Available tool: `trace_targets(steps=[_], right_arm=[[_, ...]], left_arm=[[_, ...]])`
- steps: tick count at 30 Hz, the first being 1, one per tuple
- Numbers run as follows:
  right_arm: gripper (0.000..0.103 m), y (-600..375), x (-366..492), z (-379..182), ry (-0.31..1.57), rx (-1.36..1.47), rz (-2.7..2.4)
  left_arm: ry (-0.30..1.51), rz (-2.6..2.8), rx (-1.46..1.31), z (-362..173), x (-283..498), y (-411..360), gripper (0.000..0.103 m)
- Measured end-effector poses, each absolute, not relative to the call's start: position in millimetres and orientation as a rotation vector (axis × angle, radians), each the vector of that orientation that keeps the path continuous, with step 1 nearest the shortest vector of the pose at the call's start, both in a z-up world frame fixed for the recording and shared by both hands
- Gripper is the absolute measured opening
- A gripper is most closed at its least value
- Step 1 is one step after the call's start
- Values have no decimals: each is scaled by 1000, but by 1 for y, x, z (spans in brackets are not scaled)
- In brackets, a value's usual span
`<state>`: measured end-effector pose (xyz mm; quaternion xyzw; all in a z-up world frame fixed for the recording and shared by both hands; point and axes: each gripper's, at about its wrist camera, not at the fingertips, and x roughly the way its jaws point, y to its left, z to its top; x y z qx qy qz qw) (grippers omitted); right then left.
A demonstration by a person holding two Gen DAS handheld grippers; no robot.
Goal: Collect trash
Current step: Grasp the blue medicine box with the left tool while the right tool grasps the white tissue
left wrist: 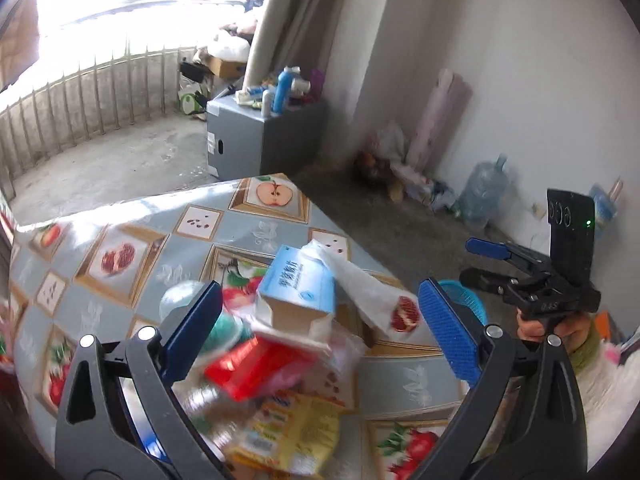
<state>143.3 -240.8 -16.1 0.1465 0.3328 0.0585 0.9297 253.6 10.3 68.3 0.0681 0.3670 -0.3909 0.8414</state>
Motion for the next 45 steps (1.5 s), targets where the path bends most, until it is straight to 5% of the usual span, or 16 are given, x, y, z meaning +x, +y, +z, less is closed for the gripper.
trace_targets(steps=[15, 20, 27, 34, 45], right_arm=[[75, -242, 217, -84, 931, 307, 266], [60, -242, 224, -100, 983, 308, 273], [42, -235, 231, -98, 994, 255, 257], [10, -229, 234, -101, 1006, 255, 251], [4, -245, 218, -77, 904, 361, 261]], left_arm=[[1066, -951, 463, -4, 318, -72, 94], [1092, -931, 534, -16, 321, -81, 92], [1130, -888, 618, -29, 320, -86, 72], [1131, -882, 647, -33, 317, -88, 68], [1089, -881, 573, -13, 318, -81, 68]])
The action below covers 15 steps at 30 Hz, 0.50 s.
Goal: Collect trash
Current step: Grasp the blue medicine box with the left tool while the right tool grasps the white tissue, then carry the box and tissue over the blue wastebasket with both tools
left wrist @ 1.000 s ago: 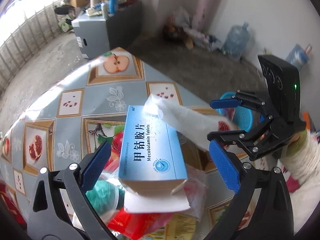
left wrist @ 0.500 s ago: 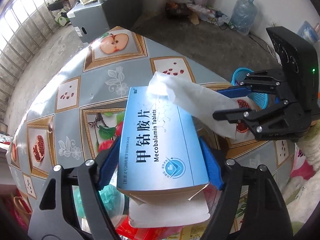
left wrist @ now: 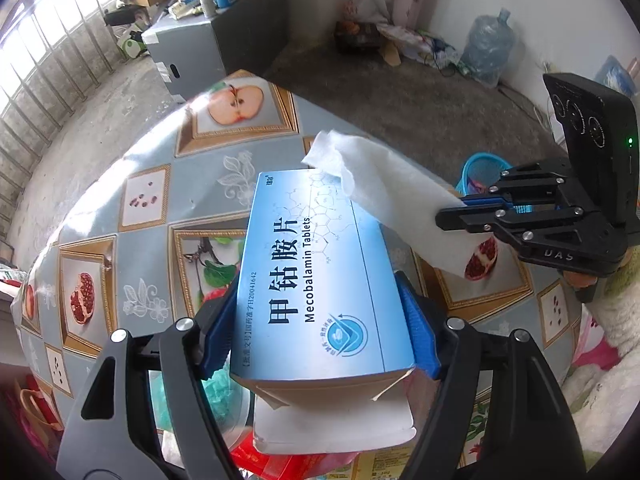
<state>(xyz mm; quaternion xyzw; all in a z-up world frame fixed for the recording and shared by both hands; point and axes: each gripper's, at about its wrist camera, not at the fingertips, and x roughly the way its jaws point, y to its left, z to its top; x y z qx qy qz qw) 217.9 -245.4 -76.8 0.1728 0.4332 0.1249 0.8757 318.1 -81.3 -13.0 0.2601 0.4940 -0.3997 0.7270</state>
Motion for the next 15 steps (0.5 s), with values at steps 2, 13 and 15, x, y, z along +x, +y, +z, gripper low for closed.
trace_targets(steps=[2, 13, 15], right_arm=[[4, -252, 215, -70, 879, 383, 259], [4, -275, 189, -43, 773, 452, 223], [4, -278, 182, -39, 760, 461, 217]], left_arm=[[1073, -878, 560, -6, 318, -79, 68], [980, -847, 437, 37, 310, -53, 68], [965, -842, 410, 46, 306, -48, 68]])
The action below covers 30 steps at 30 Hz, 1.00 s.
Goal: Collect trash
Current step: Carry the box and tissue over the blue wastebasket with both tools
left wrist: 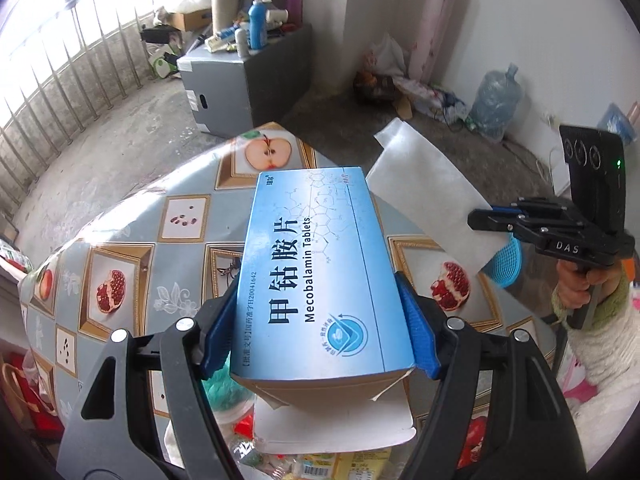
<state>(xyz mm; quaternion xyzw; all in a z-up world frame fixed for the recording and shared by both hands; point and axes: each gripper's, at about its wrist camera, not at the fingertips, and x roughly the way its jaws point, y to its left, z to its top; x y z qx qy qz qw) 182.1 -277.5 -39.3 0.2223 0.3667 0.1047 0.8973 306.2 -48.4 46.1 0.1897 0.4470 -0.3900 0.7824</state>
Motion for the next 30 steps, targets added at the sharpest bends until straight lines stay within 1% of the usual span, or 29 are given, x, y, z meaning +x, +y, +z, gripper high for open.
trace_targets(steps=[5, 10, 14, 23, 30], right_arm=[[4, -284, 163, -30, 728, 480, 201], [4, -302, 133, -23, 695, 518, 157], [4, -323, 94, -19, 672, 545, 74], [4, -397, -3, -38, 652, 651, -221], [4, -443, -59, -79, 684, 739, -426]], left_arm=[[924, -856, 339, 66, 284, -39, 68], [915, -879, 250, 71, 262, -37, 68], [918, -928, 191, 70, 244, -50, 68], [959, -1114, 199, 52, 199, -143, 68], [1071, -1187, 291, 10, 169, -246, 68]])
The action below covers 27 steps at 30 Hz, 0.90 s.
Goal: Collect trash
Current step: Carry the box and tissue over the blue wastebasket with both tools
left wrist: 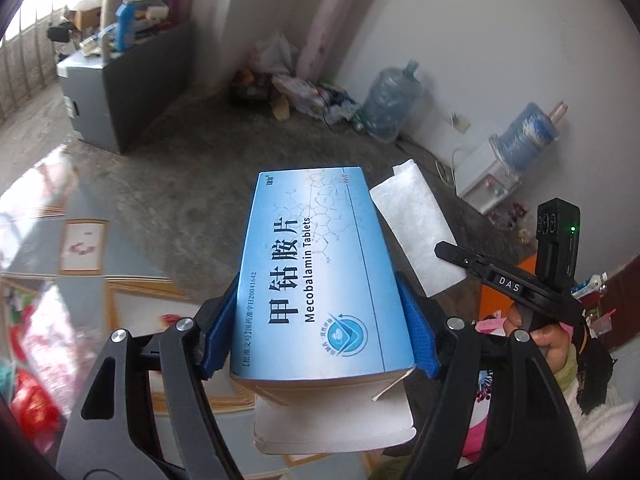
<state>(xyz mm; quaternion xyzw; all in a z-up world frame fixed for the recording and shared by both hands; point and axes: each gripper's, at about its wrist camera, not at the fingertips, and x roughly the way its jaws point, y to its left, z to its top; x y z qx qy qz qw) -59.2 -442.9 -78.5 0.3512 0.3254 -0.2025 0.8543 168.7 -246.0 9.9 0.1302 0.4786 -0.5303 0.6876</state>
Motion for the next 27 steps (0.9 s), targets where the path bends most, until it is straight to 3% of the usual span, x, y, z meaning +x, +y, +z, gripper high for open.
trace_targets(steps=[21, 22, 25, 27], right_arm=[[5, -565, -81, -272, 855, 1105, -777], [9, -571, -78, -285, 857, 1132, -766], [46, -586, -71, -322, 904, 1199, -759], [47, -587, -70, -332, 922, 1180, -806]], left_arm=[[1296, -1183, 626, -158, 92, -490, 69], [1325, -1182, 634, -165, 93, -498, 83], [1325, -1142, 635, -176, 100, -509, 86], [1314, -1131, 590, -172, 108, -505, 86]])
